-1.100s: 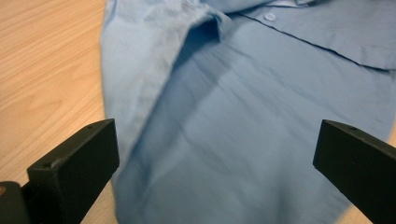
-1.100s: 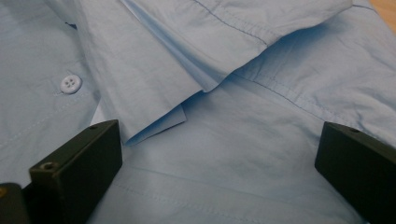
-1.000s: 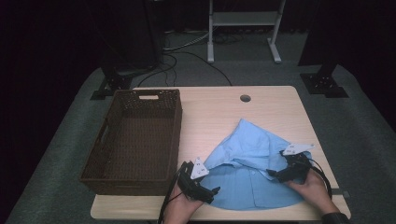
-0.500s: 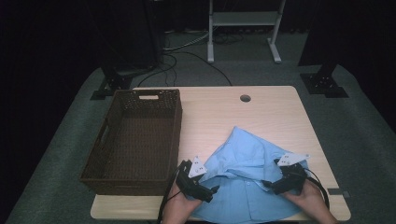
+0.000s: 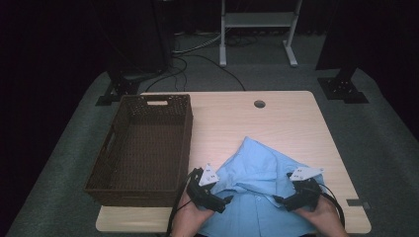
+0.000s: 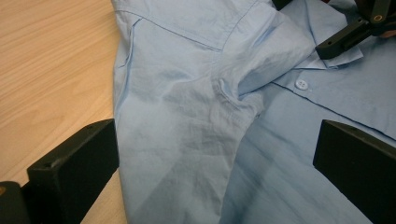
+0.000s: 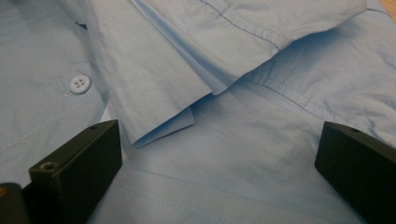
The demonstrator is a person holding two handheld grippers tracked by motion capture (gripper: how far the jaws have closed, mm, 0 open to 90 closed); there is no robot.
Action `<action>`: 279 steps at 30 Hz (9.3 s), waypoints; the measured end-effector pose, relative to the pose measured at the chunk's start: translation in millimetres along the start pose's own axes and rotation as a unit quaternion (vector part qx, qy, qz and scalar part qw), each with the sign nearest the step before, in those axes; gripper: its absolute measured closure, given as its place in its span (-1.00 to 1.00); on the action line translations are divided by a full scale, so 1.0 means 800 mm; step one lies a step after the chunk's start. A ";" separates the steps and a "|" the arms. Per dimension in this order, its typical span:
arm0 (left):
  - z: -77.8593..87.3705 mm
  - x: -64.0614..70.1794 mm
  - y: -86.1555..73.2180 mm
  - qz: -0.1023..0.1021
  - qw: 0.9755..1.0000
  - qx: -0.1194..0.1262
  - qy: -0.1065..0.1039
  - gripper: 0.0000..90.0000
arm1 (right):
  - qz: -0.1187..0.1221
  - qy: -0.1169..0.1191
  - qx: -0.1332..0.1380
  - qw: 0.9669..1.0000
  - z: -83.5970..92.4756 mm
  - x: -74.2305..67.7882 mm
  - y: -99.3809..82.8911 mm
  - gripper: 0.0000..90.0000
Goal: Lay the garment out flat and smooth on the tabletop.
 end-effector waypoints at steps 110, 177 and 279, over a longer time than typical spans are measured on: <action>-0.132 0.037 0.077 -0.086 0.994 -0.049 -0.050 0.82 | -0.001 0.000 0.000 1.000 0.000 0.000 0.000 -1.00; -0.035 -0.022 0.147 0.013 0.996 0.080 -0.046 1.00 | -0.025 -0.019 0.000 1.000 0.021 0.020 -0.024 -1.00; -0.087 -0.144 0.087 0.123 0.984 0.007 0.127 0.73 | -0.055 -0.047 0.000 0.997 0.065 0.061 -0.077 -1.00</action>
Point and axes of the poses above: each handheld gripper's, and its own axes: z roughly backward along the jaws, y roughly out of its top, x roughly to its right, the point moved 6 cm from there along -z, roughly forward along the jaws, and after that the axes turned 5 degrees about -x, right-handed, at the moved point
